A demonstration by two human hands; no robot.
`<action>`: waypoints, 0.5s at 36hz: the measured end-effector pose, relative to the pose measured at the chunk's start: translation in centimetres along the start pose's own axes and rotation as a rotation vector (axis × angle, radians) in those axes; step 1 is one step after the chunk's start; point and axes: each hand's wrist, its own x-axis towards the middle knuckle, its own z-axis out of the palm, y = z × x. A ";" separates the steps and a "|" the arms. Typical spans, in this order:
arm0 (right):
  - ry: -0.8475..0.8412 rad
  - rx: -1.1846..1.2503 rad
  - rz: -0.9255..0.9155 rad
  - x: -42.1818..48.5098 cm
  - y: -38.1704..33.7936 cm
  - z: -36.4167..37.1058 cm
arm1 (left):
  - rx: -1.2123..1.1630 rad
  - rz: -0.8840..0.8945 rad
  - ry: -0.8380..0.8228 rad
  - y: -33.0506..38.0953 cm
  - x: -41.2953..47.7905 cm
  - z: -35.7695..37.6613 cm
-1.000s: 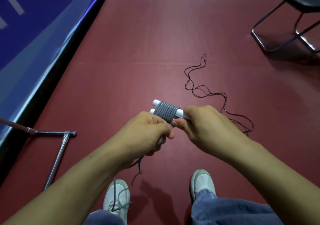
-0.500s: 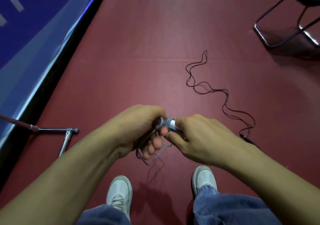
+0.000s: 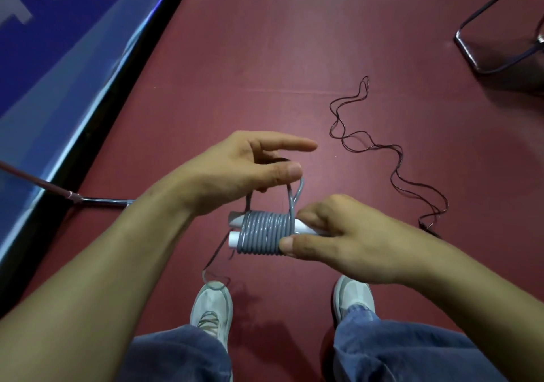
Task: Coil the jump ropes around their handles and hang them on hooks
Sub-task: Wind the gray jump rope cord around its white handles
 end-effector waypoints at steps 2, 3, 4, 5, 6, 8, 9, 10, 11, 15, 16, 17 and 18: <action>0.009 0.011 -0.019 -0.2 0.0 0.0 | -0.005 -0.013 -0.103 0.0 -0.3 -0.3; 0.008 0.010 -0.027 -0.3 0.0 -0.1 | 0.004 -0.014 -0.113 0.0 -0.3 -0.3; 0.006 0.011 -0.036 -0.4 0.0 -0.2 | 0.010 -0.012 -0.097 0.0 -0.3 -0.4; 0.005 0.014 -0.046 -0.6 0.0 -0.3 | 0.027 -0.005 -0.071 0.0 -0.3 -0.4; 0.004 0.017 -0.056 -0.7 0.0 -0.3 | 0.063 0.001 -0.045 0.0 -0.2 -0.3; -0.004 0.033 -0.076 -0.9 -0.1 -0.5 | 0.172 -0.016 -0.015 -0.4 0.1 -0.2; -0.008 0.043 -0.090 -1.0 -0.1 -0.6 | 0.230 -0.034 -0.019 -0.5 0.2 -0.1; -0.009 0.049 -0.105 -1.1 -0.1 -0.7 | 0.260 -0.047 -0.026 -0.7 0.3 0.1; -0.008 0.054 -0.117 -1.1 0.0 -0.8 | 0.277 -0.052 -0.033 -0.8 0.4 0.2; -0.013 0.055 -0.157 -1.5 0.1 -0.8 | 0.255 0.005 -0.067 -0.7 0.4 0.5; -0.008 0.044 -0.168 -1.6 0.1 -0.7 | 0.240 0.012 -0.076 -0.8 0.4 0.5; 0.002 0.039 -0.180 -1.6 0.1 -0.7 | 0.215 0.008 -0.085 -0.9 0.4 0.5; 0.017 0.045 -0.191 -1.6 0.1 -0.7 | 0.172 -0.001 -0.098 -1.0 0.4 0.5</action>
